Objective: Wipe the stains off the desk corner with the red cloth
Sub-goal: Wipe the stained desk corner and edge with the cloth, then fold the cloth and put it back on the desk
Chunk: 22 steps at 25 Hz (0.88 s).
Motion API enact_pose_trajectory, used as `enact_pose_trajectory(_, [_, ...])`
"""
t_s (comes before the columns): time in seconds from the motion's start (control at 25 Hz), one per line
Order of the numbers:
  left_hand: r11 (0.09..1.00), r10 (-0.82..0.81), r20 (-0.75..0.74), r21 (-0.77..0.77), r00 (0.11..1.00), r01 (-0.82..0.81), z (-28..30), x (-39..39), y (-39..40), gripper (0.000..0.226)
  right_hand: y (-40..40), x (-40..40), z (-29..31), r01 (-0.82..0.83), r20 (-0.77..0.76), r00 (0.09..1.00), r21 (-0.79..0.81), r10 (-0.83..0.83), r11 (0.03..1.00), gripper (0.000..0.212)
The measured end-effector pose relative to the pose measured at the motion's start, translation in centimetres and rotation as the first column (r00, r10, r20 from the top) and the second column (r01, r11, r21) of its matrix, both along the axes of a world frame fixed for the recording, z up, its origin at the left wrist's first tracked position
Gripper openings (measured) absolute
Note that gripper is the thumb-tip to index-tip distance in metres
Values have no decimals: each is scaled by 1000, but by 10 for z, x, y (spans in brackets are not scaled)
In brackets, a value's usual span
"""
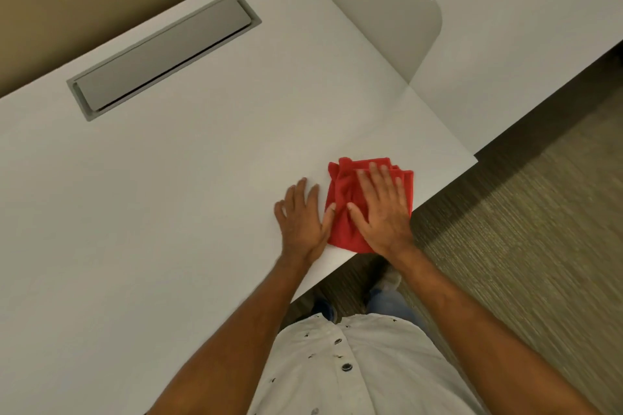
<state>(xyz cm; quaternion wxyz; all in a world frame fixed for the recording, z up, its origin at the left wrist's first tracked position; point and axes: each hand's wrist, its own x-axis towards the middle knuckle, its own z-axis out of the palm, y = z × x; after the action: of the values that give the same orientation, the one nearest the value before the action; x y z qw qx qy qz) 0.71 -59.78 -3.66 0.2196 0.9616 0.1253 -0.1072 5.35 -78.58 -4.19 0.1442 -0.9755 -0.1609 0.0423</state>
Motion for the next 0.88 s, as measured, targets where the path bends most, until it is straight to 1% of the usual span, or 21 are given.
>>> enact_pose_trajectory(0.08, [1000, 15, 19, -4, 1000, -15, 9, -2, -16, 61, -12, -6, 7, 248, -26, 969, 18, -247, 969, 79])
enact_pose_trajectory(0.12, [999, 35, 43, -4, 998, -35, 13, -2, -23, 58, -15, -9, 10, 336, -53, 941, 6, -335, 942, 80])
enact_pose_trajectory(0.2, [995, 100, 51, -26, 994, -98, 21, 3, -32, 57, -17, -11, 16, 434, -109, 894, -35, -436, 900, 81])
enact_pose_trajectory(0.28, [989, 144, -6, -27, 989, -145, 26, 11, -37, 54, -15, -11, 22, 475, -174, 865, -21, -471, 880, 81])
enact_pose_trajectory(0.4, [983, 173, -103, -47, 979, -179, 34, 20, -41, 40, -13, -6, 31, 523, -315, 826, 121, -467, 844, 76])
enact_pose_trajectory(0.48, [969, 202, -117, -118, 972, -215, 39, 24, -42, 32, -15, 0, 36, 522, -388, 817, 187, -426, 832, 71])
enact_pose_trajectory(0.56, [933, 254, -133, -230, 958, -279, 43, 27, -42, 23, -18, 7, 40, 480, -432, 826, 203, -362, 853, 63])
enact_pose_trajectory(0.6, [899, 289, -163, -293, 943, -326, 44, 29, -42, 20, -19, 11, 41, 457, -451, 830, 210, -328, 865, 60])
enact_pose_trajectory(0.68, [794, 377, -254, -406, 891, -452, 47, 32, -41, 26, -21, 17, 43, 416, -485, 833, 236, -264, 878, 54])
enact_pose_trajectory(0.8, [551, 499, -397, -541, 770, -636, 53, 33, -39, 39, -23, 30, 48, 374, -536, 824, 273, -182, 887, 49])
enact_pose_trajectory(0.88, [416, 532, -483, -566, 695, -712, 54, 32, -37, 45, -22, 39, 53, 376, -579, 801, 289, -152, 880, 47])
